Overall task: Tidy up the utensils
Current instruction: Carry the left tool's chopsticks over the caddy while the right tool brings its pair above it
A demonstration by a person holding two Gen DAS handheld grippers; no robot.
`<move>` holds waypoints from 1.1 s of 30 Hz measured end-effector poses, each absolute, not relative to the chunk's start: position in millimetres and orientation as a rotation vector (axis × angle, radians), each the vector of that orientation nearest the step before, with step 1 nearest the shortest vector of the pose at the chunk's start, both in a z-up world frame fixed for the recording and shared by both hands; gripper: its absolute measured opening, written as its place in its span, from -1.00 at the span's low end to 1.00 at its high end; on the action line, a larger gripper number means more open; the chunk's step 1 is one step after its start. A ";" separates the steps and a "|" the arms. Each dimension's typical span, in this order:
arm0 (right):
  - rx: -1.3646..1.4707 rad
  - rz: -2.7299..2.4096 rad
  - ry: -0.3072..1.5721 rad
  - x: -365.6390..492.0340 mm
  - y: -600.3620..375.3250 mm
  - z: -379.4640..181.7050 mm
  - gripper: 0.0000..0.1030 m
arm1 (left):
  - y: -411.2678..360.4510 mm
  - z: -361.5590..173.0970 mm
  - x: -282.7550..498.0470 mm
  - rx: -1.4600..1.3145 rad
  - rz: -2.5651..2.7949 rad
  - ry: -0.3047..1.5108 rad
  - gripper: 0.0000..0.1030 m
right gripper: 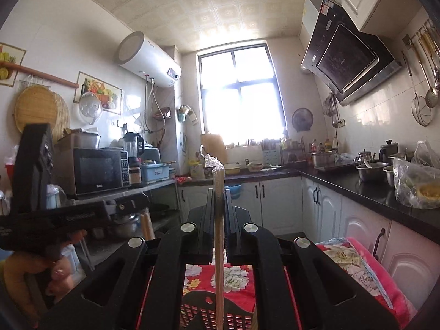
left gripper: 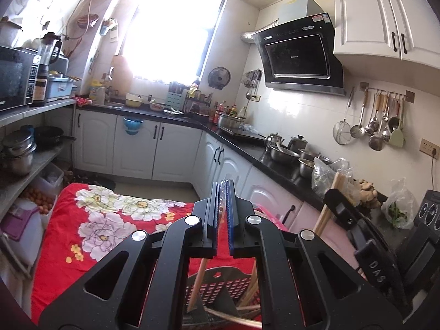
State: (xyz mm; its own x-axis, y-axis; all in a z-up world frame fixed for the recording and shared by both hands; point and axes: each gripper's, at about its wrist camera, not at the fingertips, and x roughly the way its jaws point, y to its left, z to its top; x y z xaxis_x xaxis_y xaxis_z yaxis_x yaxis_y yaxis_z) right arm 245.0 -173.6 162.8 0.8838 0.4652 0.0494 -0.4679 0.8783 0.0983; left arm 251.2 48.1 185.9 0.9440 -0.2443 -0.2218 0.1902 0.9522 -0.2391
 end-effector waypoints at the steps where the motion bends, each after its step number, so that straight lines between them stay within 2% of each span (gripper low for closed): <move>1: 0.105 0.484 -0.021 248.9 -172.0 159.7 -0.88 | 48.8 185.0 251.9 -0.216 -0.221 0.252 -0.96; 19: 0.097 0.418 0.043 282.3 -154.8 105.5 -0.88 | 54.7 134.3 264.7 -0.248 -0.212 0.348 -0.95; 33: 0.103 0.397 0.058 290.4 -148.4 83.8 -0.88 | 53.3 110.8 264.3 -0.257 -0.217 0.397 -0.95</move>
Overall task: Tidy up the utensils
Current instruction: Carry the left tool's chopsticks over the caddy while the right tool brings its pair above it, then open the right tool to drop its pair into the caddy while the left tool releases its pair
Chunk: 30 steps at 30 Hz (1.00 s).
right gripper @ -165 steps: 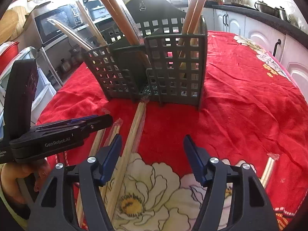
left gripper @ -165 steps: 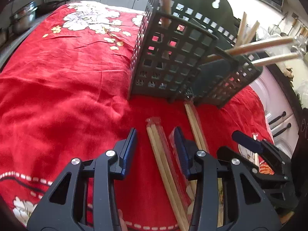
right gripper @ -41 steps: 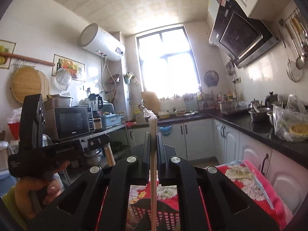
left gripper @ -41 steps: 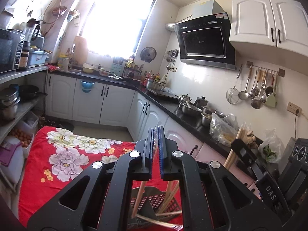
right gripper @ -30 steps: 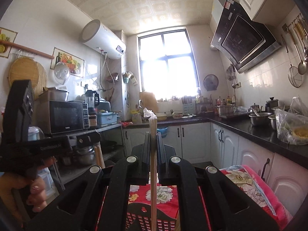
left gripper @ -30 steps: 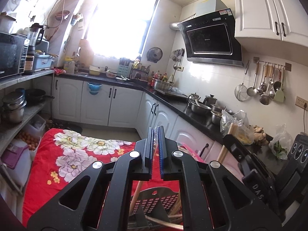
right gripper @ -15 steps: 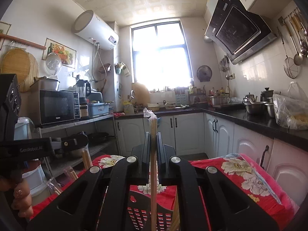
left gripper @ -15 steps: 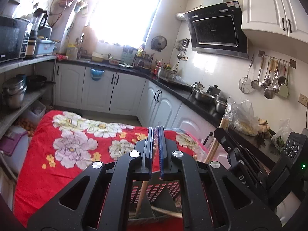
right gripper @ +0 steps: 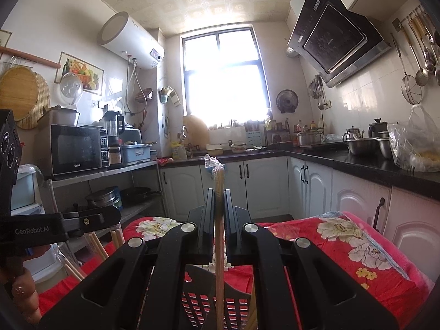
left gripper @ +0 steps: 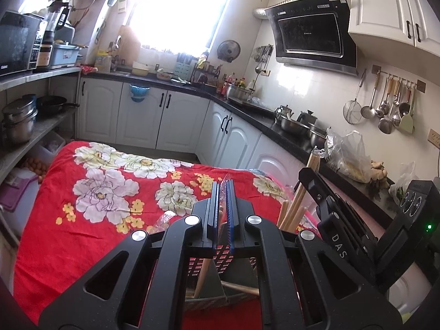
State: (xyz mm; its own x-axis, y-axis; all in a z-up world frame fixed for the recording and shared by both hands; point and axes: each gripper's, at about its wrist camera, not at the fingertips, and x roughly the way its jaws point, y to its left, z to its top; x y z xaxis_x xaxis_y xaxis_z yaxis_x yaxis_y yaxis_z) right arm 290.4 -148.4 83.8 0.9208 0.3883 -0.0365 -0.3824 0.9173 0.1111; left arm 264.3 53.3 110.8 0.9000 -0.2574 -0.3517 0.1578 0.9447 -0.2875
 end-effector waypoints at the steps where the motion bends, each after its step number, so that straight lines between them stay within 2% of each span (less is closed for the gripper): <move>1: 0.103 0.395 0.063 290.8 -148.8 83.1 -0.87 | 53.6 110.1 264.3 -0.258 -0.218 0.399 -0.95; 5: 0.118 0.390 0.090 291.4 -152.5 78.4 -0.83 | 53.0 107.6 264.0 -0.262 -0.216 0.407 -0.95; 7: 0.135 0.385 0.103 290.6 -156.5 76.6 -0.53 | 53.1 106.2 264.0 -0.264 -0.217 0.412 -0.95; 11: 0.162 0.381 0.123 287.0 -164.2 76.2 -0.43 | 52.0 103.7 263.2 -0.264 -0.218 0.423 -0.95; 13: 0.169 0.383 0.132 284.2 -167.6 76.8 -0.27 | 51.7 103.2 262.6 -0.263 -0.216 0.425 -0.95; 20: 0.196 0.386 0.171 267.2 -179.5 83.8 0.06 | 53.4 100.9 257.7 -0.267 -0.212 0.428 -0.94; 21: 0.194 0.378 0.181 265.2 -180.9 84.3 0.16 | 53.3 100.7 258.2 -0.268 -0.212 0.432 -0.91; 24: 0.184 0.350 0.222 259.8 -185.3 86.2 0.22 | 54.6 100.1 255.6 -0.276 -0.212 0.444 -0.65; 26: 0.185 0.338 0.244 257.1 -188.2 86.0 0.28 | 54.9 100.7 252.1 -0.278 -0.215 0.445 -0.35; 30: 0.190 0.319 0.290 252.9 -194.4 84.4 0.36 | 54.6 103.4 242.9 -0.282 -0.218 0.436 -0.08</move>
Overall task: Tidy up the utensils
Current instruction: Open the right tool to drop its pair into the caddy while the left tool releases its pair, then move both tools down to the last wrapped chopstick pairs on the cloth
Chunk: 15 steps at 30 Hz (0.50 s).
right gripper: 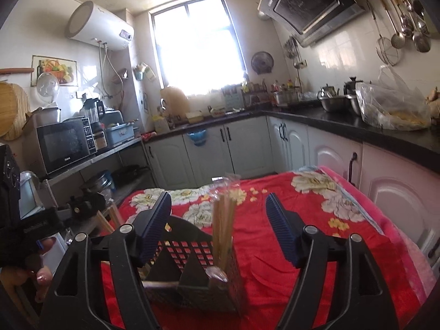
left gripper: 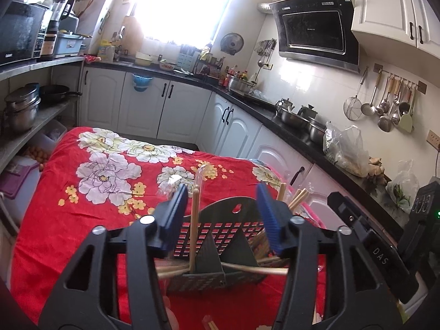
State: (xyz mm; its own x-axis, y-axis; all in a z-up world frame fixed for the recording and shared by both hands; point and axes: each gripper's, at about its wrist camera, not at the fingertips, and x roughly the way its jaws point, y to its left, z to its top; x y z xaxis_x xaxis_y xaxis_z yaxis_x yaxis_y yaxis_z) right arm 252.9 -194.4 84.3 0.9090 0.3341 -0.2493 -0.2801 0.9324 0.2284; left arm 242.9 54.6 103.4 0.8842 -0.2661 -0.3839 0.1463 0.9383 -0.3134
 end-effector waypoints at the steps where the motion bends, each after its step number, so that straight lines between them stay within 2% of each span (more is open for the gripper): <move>1: 0.193 0.319 0.298 251.2 -196.4 84.0 0.40 | 54.5 104.5 240.4 -0.282 -0.220 0.435 -0.02; 11: 0.205 0.325 0.359 231.0 -212.3 79.7 0.54 | 55.2 106.1 212.1 -0.292 -0.232 0.444 0.67; 15: 0.202 0.330 0.376 222.7 -216.5 76.9 0.59 | 53.1 101.1 202.3 -0.289 -0.236 0.458 0.79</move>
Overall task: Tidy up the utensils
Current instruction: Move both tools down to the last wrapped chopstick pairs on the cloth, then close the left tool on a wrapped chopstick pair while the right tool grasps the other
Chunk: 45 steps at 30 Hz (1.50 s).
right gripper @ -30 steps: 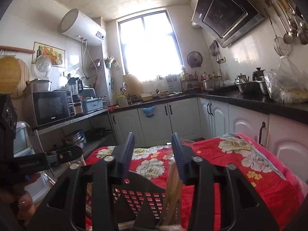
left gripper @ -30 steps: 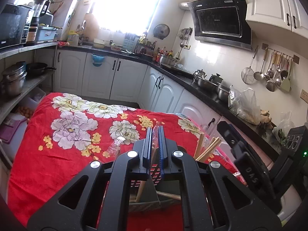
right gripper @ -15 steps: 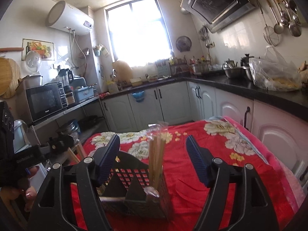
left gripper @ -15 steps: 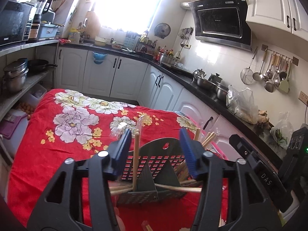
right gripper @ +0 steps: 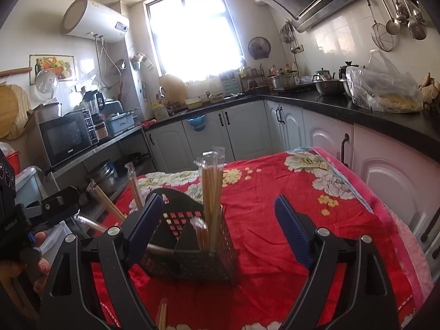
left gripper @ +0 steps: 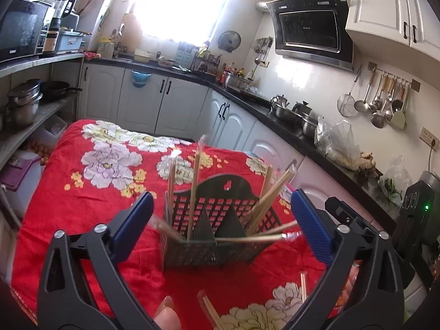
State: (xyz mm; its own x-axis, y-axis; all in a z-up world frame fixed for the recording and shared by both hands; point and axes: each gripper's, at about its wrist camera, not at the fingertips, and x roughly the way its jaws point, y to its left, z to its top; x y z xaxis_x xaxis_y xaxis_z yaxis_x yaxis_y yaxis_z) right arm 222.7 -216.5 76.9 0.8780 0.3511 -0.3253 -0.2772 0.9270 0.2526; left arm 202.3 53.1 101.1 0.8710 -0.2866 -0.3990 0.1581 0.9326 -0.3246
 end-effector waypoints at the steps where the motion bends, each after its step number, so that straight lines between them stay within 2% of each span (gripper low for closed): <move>1: 0.203 0.332 0.383 220.0 -218.0 75.5 0.61 | 52.4 98.9 199.0 -0.287 -0.236 0.461 0.79; 21: 0.206 0.347 0.497 192.3 -243.5 41.0 0.68 | 36.5 69.4 158.3 -0.278 -0.274 0.525 0.79; 39: 0.209 0.312 0.739 197.6 -265.5 -24.2 0.68 | 31.8 -32.3 191.6 -0.408 -0.319 0.858 0.79; 45: 0.258 0.290 0.842 208.2 -278.8 -47.7 0.56 | 29.9 -52.0 198.1 -0.439 -0.335 0.927 0.42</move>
